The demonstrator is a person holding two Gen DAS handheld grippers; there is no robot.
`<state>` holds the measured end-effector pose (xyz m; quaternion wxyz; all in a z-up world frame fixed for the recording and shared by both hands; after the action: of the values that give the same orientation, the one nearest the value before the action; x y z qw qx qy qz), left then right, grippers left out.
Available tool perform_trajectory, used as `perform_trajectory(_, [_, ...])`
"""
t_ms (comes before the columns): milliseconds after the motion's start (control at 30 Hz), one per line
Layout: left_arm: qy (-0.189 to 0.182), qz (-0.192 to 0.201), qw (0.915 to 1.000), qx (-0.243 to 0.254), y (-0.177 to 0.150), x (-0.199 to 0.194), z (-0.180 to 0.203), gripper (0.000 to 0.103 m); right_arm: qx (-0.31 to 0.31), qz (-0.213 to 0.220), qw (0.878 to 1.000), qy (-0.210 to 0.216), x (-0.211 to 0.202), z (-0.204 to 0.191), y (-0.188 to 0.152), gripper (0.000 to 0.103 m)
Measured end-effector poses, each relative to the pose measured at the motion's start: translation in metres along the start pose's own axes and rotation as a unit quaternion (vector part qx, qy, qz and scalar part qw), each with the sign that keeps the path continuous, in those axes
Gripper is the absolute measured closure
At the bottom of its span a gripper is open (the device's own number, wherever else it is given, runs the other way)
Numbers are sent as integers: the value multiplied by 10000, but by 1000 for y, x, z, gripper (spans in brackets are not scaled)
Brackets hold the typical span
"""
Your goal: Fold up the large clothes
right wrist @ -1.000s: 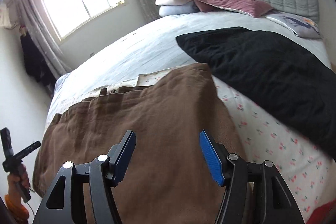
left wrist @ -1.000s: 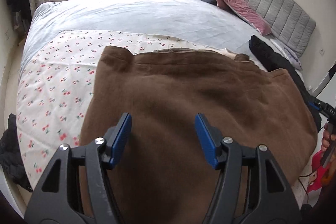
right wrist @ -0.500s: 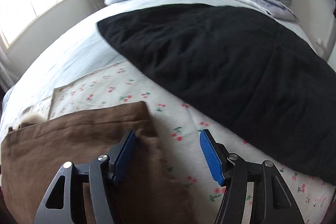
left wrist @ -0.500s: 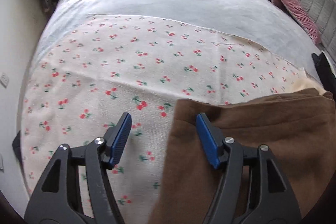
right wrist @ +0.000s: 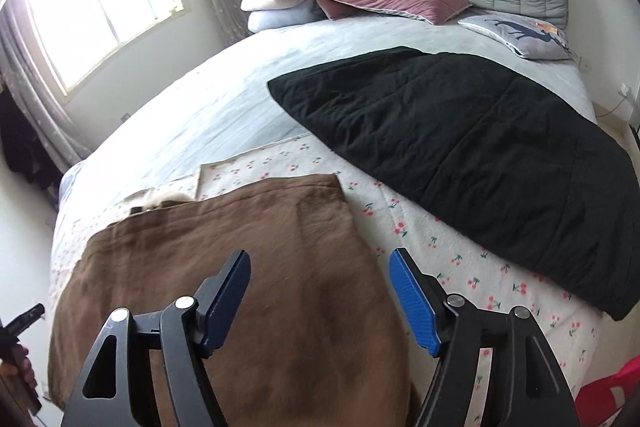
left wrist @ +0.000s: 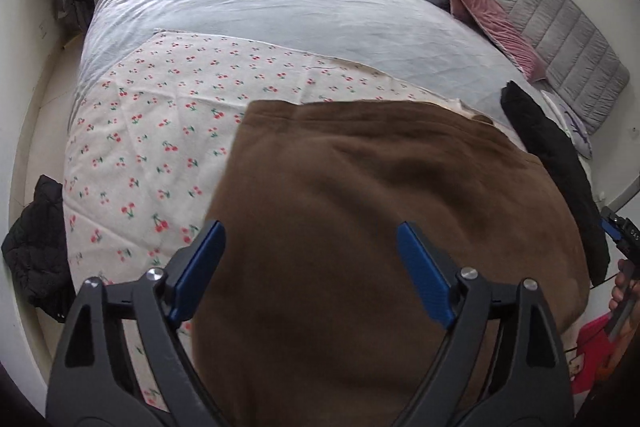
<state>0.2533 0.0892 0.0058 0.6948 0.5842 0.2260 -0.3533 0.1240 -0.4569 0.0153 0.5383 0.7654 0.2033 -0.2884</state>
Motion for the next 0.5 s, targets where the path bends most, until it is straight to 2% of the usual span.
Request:
perform_trajectory(133, [-392, 81, 9991, 119, -32, -13, 36, 9, -386, -209, 9986, 285, -18, -39, -32, 21])
perform_trajectory(233, [-346, -22, 9989, 326, -57, -1, 43, 8, -497, -447, 9962, 553, -15, -55, -63, 20])
perform_trajectory(300, [-177, -274, 9986, 421, -76, 13, 32, 9, -332, -725, 9951, 588, -3, -46, -86, 20])
perform_trajectory(367, [-27, -170, 9976, 667, -89, 11, 15, 9, -167, -988, 9943, 367, 6, -23, -103, 20])
perform_trajectory(433, [393, -10, 9942, 1004, -96, -2, 2, 9, 40, -912, 9951, 366, 3, 7, -111, 21])
perform_trajectory(500, [870, -20, 9895, 1154, -97, -14, -7, 9, 377, -776, 9956, 356, -10, 30, -109, 22])
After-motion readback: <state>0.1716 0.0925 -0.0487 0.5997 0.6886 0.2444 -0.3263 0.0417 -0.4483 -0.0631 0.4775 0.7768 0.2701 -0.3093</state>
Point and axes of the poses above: each gripper's, at about its wrist camera, not at the fingertips, and x roughly the way its jaws point, z to its right, y to its top, the point moved 3 cm from there along x, roughly the way its jaws point, and after that the axes turned 6 degrees about z, right-handed, at the moved point
